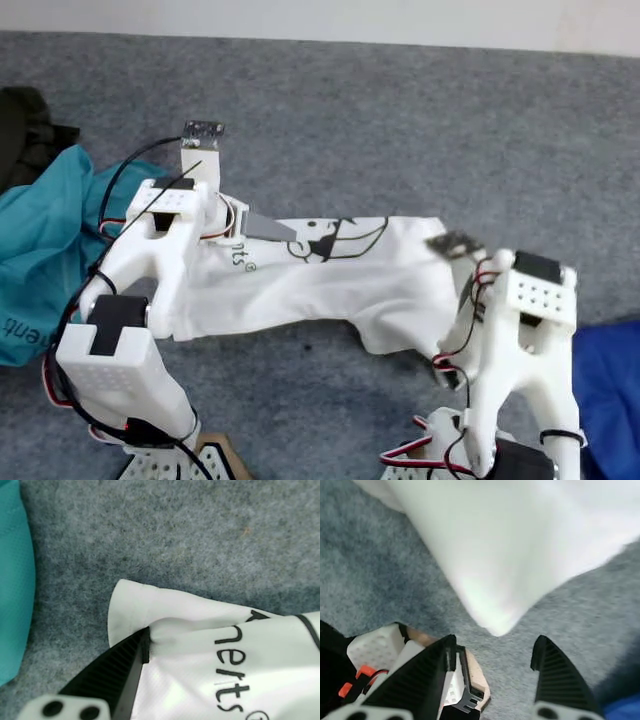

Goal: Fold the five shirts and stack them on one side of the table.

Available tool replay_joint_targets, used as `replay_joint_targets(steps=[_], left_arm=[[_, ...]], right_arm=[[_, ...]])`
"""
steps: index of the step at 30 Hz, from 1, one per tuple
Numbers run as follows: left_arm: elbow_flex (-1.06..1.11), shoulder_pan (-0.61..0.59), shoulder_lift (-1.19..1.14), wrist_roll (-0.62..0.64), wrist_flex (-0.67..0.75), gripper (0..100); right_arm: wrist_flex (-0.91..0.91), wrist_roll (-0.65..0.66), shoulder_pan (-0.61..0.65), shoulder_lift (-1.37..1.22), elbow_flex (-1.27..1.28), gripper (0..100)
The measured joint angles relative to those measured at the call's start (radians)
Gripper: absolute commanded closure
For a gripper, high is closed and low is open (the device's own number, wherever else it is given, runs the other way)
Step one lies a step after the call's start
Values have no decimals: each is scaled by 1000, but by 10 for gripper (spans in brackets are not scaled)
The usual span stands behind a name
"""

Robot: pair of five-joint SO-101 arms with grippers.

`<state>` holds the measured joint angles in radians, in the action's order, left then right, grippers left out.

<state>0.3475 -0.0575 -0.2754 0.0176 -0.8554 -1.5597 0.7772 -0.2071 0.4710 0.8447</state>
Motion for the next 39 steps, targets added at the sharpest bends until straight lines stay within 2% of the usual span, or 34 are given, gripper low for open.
replay_joint_targets(steps=[7, 19, 21, 26, 35, 39], left_arm=[[0, 0, 0, 0, 0, 399], [0, 0, 0, 0, 0, 399], [0, 0, 0, 0, 0, 399], [0, 0, 0, 0, 0, 399], [0, 0, 0, 0, 0, 399], [0, 0, 0, 0, 0, 399]], right_arm=[[18, 31, 2, 0, 48, 751], [190, 31, 6, 0, 72, 756], [193, 31, 20, 0, 72, 800], [193, 31, 43, 0, 72, 993], [193, 5, 44, 5, 66, 992], [118, 2, 44, 5, -60, 992]])
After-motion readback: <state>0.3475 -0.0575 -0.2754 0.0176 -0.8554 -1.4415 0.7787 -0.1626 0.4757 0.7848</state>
